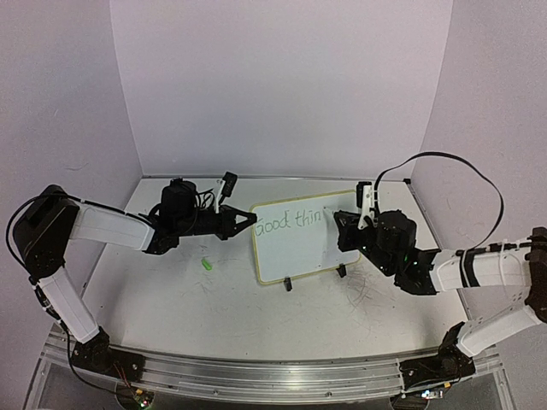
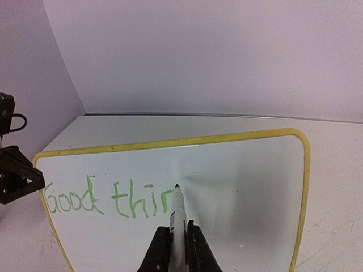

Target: Write a sentence on the whiteboard

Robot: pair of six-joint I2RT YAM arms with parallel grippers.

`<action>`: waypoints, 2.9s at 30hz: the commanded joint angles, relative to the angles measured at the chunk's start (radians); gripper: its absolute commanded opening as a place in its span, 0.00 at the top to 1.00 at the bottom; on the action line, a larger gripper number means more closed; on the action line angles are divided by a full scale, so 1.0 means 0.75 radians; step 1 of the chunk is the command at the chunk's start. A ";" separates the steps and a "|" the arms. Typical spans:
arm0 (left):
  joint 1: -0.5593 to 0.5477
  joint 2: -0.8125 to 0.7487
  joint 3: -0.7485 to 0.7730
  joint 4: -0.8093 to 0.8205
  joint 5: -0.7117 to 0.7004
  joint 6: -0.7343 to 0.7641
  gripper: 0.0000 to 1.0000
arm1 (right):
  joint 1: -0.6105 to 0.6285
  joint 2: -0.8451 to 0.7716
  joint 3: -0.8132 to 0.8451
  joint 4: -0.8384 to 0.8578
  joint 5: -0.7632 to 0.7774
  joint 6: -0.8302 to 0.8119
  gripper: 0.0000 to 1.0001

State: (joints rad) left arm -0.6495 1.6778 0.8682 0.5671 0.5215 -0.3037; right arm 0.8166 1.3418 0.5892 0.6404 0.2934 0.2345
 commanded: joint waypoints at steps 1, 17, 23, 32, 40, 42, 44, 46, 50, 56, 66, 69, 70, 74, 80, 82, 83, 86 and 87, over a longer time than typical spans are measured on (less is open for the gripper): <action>0.010 -0.051 -0.004 0.039 -0.065 0.083 1.00 | -0.034 -0.010 -0.012 0.043 -0.014 -0.020 1.00; 0.010 -0.059 -0.005 0.034 -0.065 0.087 1.00 | -0.034 0.063 -0.002 0.052 0.013 0.002 1.00; 0.010 -0.054 -0.001 0.031 -0.063 0.090 1.00 | -0.035 0.085 0.010 0.048 0.037 0.004 1.00; 0.010 -0.052 0.003 0.031 -0.057 0.090 1.00 | -0.033 0.102 0.016 0.102 0.011 -0.041 1.00; 0.009 -0.050 0.005 0.031 -0.057 0.092 1.00 | -0.028 0.115 0.021 0.103 -0.036 -0.054 1.00; 0.009 -0.050 0.006 0.031 -0.057 0.092 1.00 | -0.024 0.117 0.023 0.091 -0.038 -0.048 1.00; 0.009 -0.049 0.003 0.031 -0.059 0.092 1.00 | -0.019 0.115 0.017 0.085 -0.047 -0.041 1.00; 0.009 -0.052 0.004 0.031 -0.061 0.092 1.00 | -0.015 0.115 0.009 0.073 -0.049 -0.026 1.00; 0.010 -0.053 0.002 0.031 -0.061 0.093 1.00 | -0.010 0.114 -0.006 0.035 -0.042 0.003 1.00; 0.009 -0.052 0.000 0.031 -0.061 0.094 1.00 | -0.007 0.093 -0.033 0.002 -0.022 0.038 1.00; 0.009 -0.059 -0.006 0.030 -0.064 0.093 1.00 | -0.004 0.088 -0.043 -0.025 0.026 0.061 1.00; 0.010 -0.058 -0.008 0.031 -0.062 0.094 1.00 | -0.004 0.087 -0.038 -0.019 0.058 0.057 1.00; 0.009 -0.056 -0.006 0.030 -0.061 0.094 1.00 | -0.003 0.086 -0.034 -0.014 0.068 0.054 1.00; 0.010 -0.057 -0.003 0.029 -0.057 0.094 1.00 | -0.005 0.091 -0.018 0.004 0.104 0.041 1.00; 0.010 -0.058 -0.007 0.028 -0.051 0.094 1.00 | -0.007 0.101 0.004 0.028 0.120 0.023 1.00; 0.009 -0.053 -0.006 0.027 -0.048 0.094 1.00 | -0.005 0.106 0.010 0.044 0.117 0.012 1.00; 0.010 -0.053 -0.005 0.028 -0.044 0.094 1.00 | -0.006 0.110 0.015 0.051 0.114 0.006 1.00; 0.010 -0.048 -0.002 0.029 -0.039 0.094 1.00 | -0.005 0.119 0.027 0.067 0.110 -0.007 1.00; 0.011 -0.048 -0.001 0.028 -0.038 0.094 1.00 | -0.006 0.121 0.030 0.072 0.110 -0.009 1.00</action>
State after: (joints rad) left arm -0.6490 1.6691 0.8631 0.5652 0.5198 -0.2955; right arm 0.8150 1.4171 0.5711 0.6587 0.3399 0.2515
